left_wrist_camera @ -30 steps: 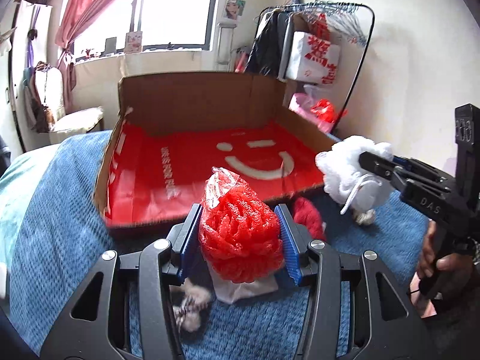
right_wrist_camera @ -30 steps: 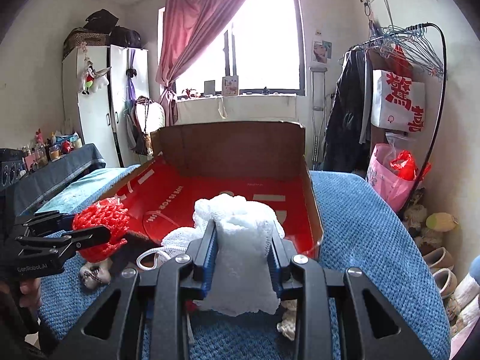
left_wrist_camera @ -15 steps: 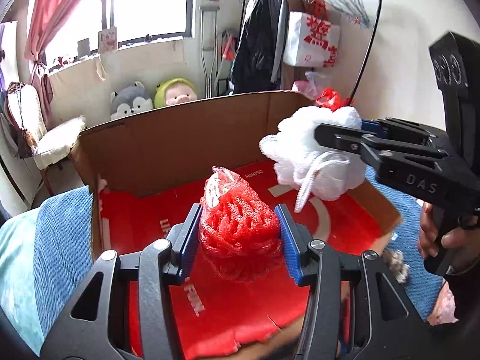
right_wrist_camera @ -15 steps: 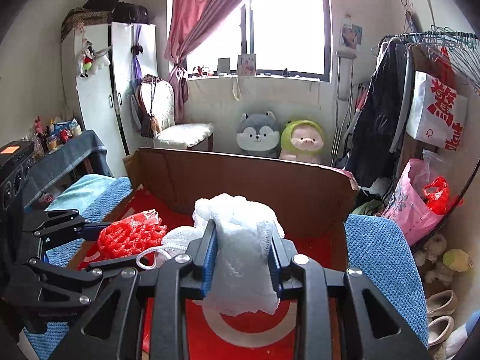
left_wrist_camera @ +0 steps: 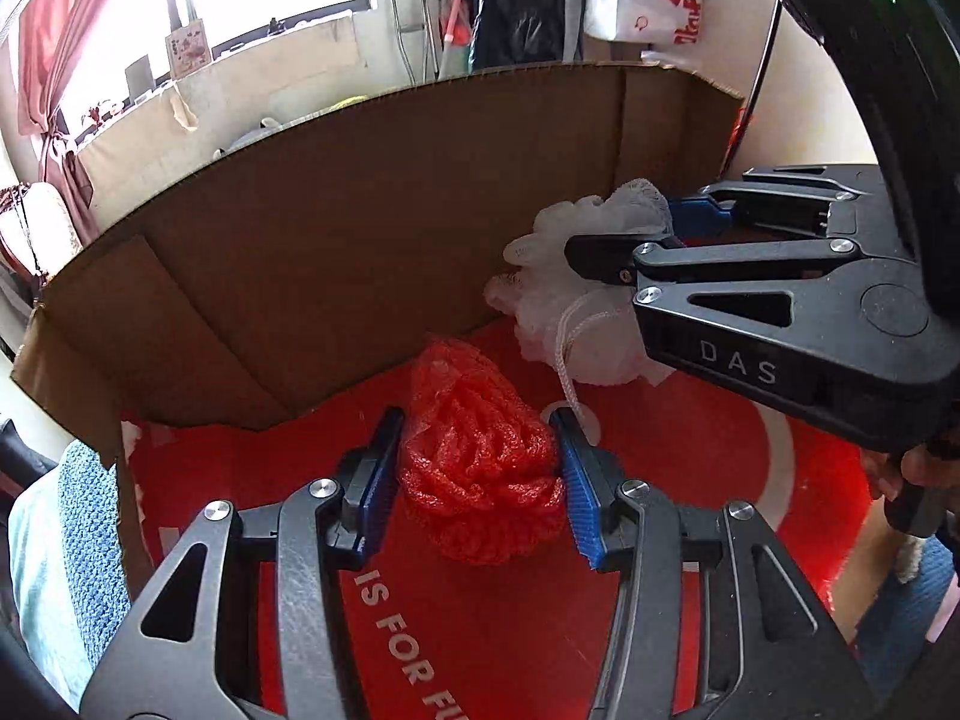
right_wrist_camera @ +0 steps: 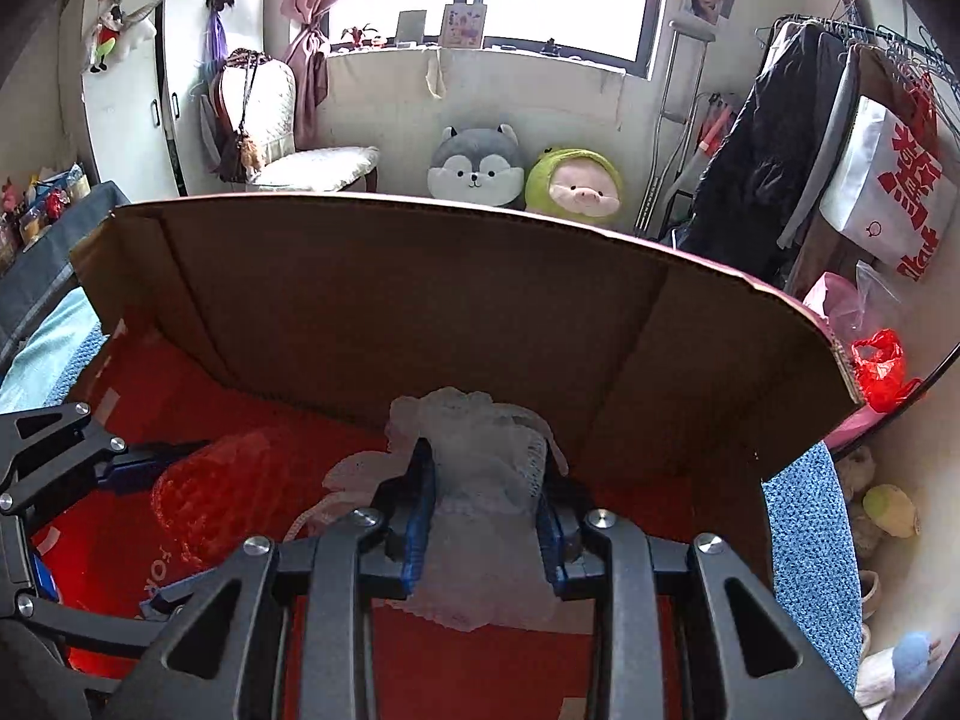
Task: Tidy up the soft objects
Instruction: 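Carry the red sponge and white puff into the cardboard box with both tools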
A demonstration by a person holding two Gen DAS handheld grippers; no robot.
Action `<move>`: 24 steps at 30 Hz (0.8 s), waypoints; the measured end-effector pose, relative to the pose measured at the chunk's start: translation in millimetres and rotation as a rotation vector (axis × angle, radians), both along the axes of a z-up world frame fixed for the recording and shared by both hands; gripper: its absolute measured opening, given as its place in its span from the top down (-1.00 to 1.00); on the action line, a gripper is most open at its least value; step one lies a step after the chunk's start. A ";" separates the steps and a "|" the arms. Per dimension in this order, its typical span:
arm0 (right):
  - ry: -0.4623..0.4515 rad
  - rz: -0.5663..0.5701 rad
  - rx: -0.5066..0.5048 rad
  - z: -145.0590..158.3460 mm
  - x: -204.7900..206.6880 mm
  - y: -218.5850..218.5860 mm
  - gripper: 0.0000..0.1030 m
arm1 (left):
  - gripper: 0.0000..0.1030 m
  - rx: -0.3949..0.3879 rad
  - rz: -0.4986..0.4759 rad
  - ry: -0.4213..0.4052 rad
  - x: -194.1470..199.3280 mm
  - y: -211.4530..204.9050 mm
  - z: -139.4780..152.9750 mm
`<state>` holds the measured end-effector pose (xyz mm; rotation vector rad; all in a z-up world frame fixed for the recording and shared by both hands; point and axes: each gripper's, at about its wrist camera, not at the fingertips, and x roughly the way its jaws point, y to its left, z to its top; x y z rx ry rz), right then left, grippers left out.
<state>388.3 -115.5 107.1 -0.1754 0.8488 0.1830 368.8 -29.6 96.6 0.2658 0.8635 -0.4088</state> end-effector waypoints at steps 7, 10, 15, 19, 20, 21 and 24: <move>0.025 0.013 -0.033 -5.8 7.9 8.2 0.35 | 0.10 0.045 0.010 0.021 14.6 -6.9 -9.7; 0.030 0.019 -0.036 -8.5 5.8 8.8 0.32 | 0.10 0.049 0.015 0.025 19.3 -8.0 -11.5; 0.052 0.019 -0.016 -9.0 9.4 2.6 0.26 | 0.06 0.061 0.022 0.012 23.1 -13.3 -13.8; 0.067 0.017 -0.003 -9.5 10.4 -1.1 0.20 | 0.05 0.073 0.019 -0.002 23.4 -16.1 -17.3; 0.071 0.015 0.000 -10.0 9.8 -0.3 0.18 | 0.04 0.076 0.017 -0.006 23.0 -17.6 -17.4; 0.075 0.015 0.005 -10.2 10.2 -1.2 0.17 | 0.04 0.077 0.014 -0.010 22.0 -18.4 -17.5; 0.081 0.013 0.012 -10.4 12.1 -3.3 0.14 | 0.02 0.085 0.011 -0.017 17.0 -20.9 -20.7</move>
